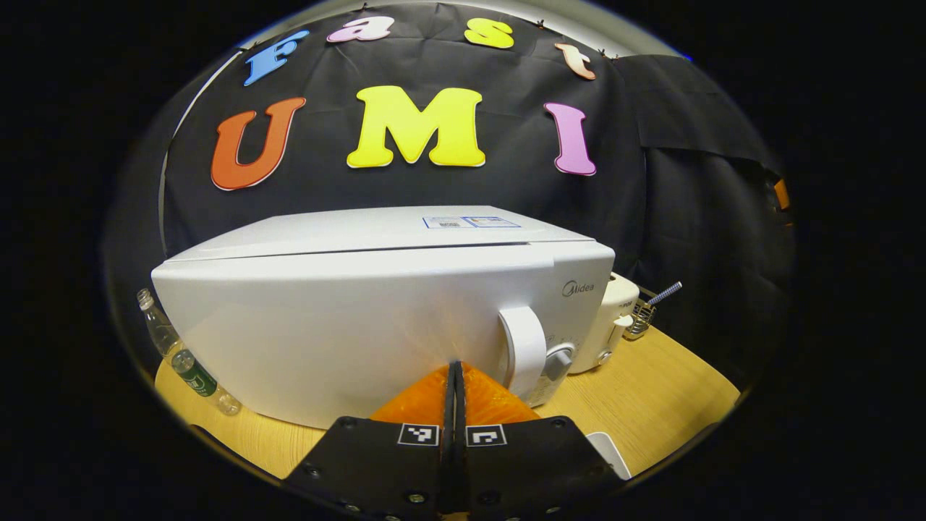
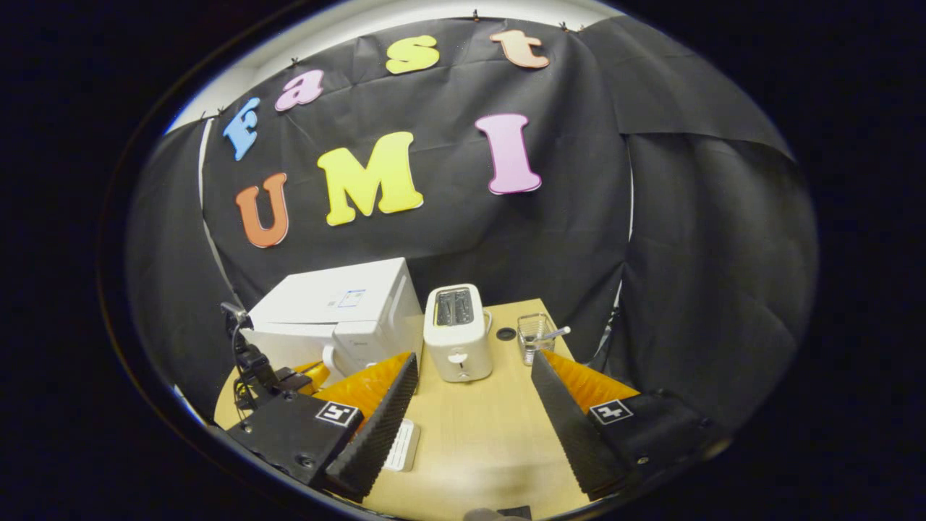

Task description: Open the microwave oven with the left hand, put the food in, and close the microwave oven.

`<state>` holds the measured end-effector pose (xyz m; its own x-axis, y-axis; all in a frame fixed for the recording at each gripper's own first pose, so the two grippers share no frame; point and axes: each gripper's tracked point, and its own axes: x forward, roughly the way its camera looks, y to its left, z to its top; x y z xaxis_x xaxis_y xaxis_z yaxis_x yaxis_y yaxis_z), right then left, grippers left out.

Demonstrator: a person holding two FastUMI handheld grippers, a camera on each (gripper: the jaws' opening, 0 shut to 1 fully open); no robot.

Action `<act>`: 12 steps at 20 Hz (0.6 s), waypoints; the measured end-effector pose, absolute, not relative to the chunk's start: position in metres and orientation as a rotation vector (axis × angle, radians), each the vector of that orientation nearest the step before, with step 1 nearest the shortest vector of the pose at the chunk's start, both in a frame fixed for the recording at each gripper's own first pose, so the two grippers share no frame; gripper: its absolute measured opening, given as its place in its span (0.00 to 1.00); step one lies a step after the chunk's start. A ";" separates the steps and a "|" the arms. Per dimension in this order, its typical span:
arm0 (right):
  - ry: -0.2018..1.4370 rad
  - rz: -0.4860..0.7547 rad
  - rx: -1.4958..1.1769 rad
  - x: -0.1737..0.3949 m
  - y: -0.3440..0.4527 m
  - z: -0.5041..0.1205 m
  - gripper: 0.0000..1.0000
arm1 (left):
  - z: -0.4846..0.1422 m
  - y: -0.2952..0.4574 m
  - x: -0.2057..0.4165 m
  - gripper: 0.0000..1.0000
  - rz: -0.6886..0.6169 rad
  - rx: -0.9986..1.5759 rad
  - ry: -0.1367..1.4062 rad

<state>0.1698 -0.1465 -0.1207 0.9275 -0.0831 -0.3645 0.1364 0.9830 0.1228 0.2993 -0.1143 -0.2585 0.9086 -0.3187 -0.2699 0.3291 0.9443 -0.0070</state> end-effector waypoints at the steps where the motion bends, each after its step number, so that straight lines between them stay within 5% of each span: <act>1: 0.363 -0.112 0.148 0.170 -0.146 -0.120 1.00 | -0.256 -0.116 0.306 0.00 -0.331 0.050 0.258; 2: 0.362 -0.109 0.150 0.169 -0.144 -0.119 0.91 | -0.262 -0.117 0.308 0.00 -0.323 0.052 0.297; 3: 0.365 -0.102 0.149 0.167 -0.141 -0.119 1.00 | -0.262 -0.120 0.309 0.00 -0.320 0.038 0.290; 9: 0.358 -0.088 0.140 0.159 -0.135 -0.120 1.00 | -0.261 -0.111 0.298 0.00 -0.287 0.059 0.306; 10: 0.357 -0.085 0.140 0.157 -0.135 -0.121 1.00 | -0.261 -0.108 0.294 0.11 -0.279 0.061 0.311; 11: 0.356 -0.084 0.139 0.156 -0.134 -0.123 1.00 | -0.259 -0.106 0.287 0.00 -0.273 0.061 0.306; 12: 0.354 -0.081 0.137 0.153 -0.132 -0.123 0.91 | -0.258 -0.100 0.280 0.00 -0.261 0.063 0.303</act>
<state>0.1529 -0.1317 -0.1226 0.9347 -0.0555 -0.3511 0.1034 0.9875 0.1193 0.2796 -0.0996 -0.2584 0.9211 -0.2440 -0.3034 0.2629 0.9645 0.0226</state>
